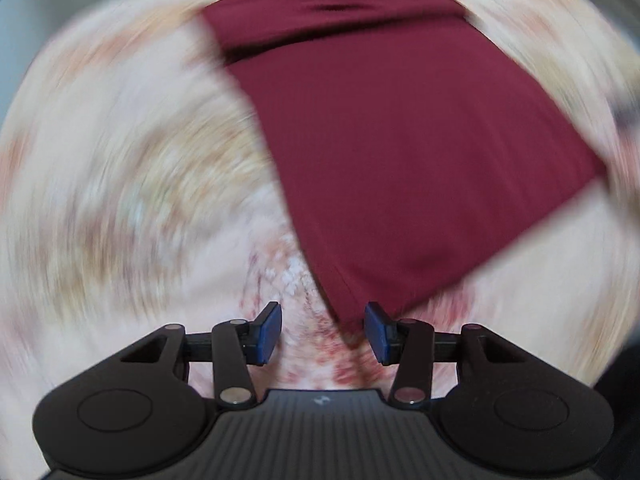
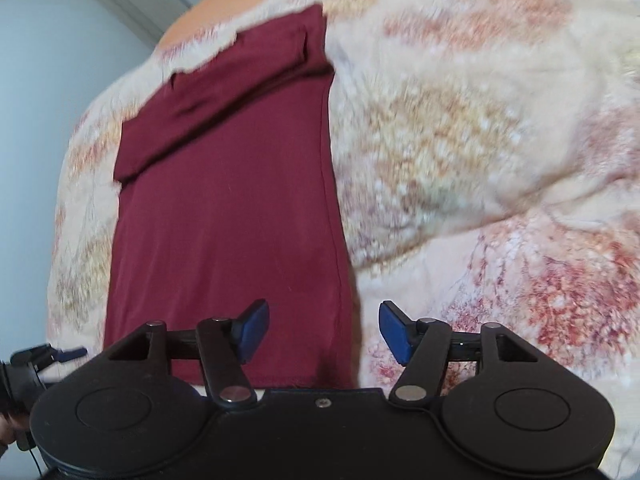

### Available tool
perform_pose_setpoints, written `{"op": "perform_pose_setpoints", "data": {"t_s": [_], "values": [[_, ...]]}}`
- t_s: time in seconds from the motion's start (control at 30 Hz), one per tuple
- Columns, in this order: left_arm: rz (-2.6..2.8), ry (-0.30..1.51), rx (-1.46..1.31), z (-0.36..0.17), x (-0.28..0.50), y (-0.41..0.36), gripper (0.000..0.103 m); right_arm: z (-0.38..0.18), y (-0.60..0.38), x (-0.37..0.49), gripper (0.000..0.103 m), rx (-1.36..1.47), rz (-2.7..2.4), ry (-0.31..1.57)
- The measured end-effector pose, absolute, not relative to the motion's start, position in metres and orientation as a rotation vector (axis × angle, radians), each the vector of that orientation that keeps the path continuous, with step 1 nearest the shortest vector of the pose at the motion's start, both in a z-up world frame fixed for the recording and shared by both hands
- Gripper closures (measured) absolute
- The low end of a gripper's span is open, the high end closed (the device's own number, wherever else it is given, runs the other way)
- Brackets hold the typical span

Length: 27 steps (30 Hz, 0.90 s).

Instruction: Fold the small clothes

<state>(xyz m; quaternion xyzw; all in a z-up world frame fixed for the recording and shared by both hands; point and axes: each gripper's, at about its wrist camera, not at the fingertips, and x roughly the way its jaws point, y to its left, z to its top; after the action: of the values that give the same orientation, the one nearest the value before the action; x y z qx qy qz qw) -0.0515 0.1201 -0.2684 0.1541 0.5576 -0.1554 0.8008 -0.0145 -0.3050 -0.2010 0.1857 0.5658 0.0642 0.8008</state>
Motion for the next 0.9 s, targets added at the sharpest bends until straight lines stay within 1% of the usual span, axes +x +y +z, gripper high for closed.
{"op": "perform_pose_setpoints", "data": {"t_s": [0.1,0.2,0.33,0.43,0.47,0.5,0.57,0.63,0.7,0.73,0.77,0.8,0.9], "values": [[-0.54,1.082,0.669,-0.276,-0.068,0.096,0.052,-0.189,-0.303,-0.024,0.037,0.425,0.071,1.181],[-0.741,0.945,0.93,-0.287,-0.088,0.084,0.052,-0.182,-0.296,-0.039,0.037,0.454,0.008,1.159],[-0.923,0.789,1.17,-0.307,-0.098,0.082,0.05,-0.173,-0.285,-0.064,0.036,0.483,-0.065,1.132],[-1.005,0.678,1.266,-0.315,-0.097,0.084,0.046,-0.167,-0.278,-0.084,0.035,0.499,-0.118,1.115],[-1.027,0.647,1.281,-0.317,-0.095,0.085,0.041,-0.165,-0.275,-0.091,0.034,0.502,-0.134,1.109],[-1.043,0.618,1.293,-0.319,-0.092,0.086,0.033,-0.163,-0.273,-0.097,0.034,0.505,-0.151,1.105],[-1.067,0.578,1.294,-0.321,-0.085,0.09,0.027,-0.161,-0.269,-0.109,0.033,0.509,-0.182,1.1],[-1.105,0.59,1.255,-0.32,-0.075,0.093,0.032,-0.158,-0.268,-0.118,0.033,0.512,-0.205,1.096],[-1.143,0.622,1.201,-0.314,-0.066,0.095,0.061,-0.157,-0.268,-0.123,0.033,0.509,-0.221,1.098],[-1.151,0.634,1.184,-0.313,-0.063,0.095,0.067,-0.157,-0.268,-0.124,0.033,0.505,-0.225,1.101],[-1.154,0.634,1.176,-0.312,-0.064,0.094,0.078,-0.157,-0.268,-0.125,0.033,0.5,-0.227,1.104],[-1.157,0.64,1.161,-0.311,-0.062,0.095,0.082,-0.157,-0.269,-0.124,0.033,0.494,-0.226,1.109],[-1.143,0.699,1.06,-0.306,-0.053,0.099,0.085,-0.158,-0.27,-0.115,0.033,0.445,-0.196,1.132]]}}
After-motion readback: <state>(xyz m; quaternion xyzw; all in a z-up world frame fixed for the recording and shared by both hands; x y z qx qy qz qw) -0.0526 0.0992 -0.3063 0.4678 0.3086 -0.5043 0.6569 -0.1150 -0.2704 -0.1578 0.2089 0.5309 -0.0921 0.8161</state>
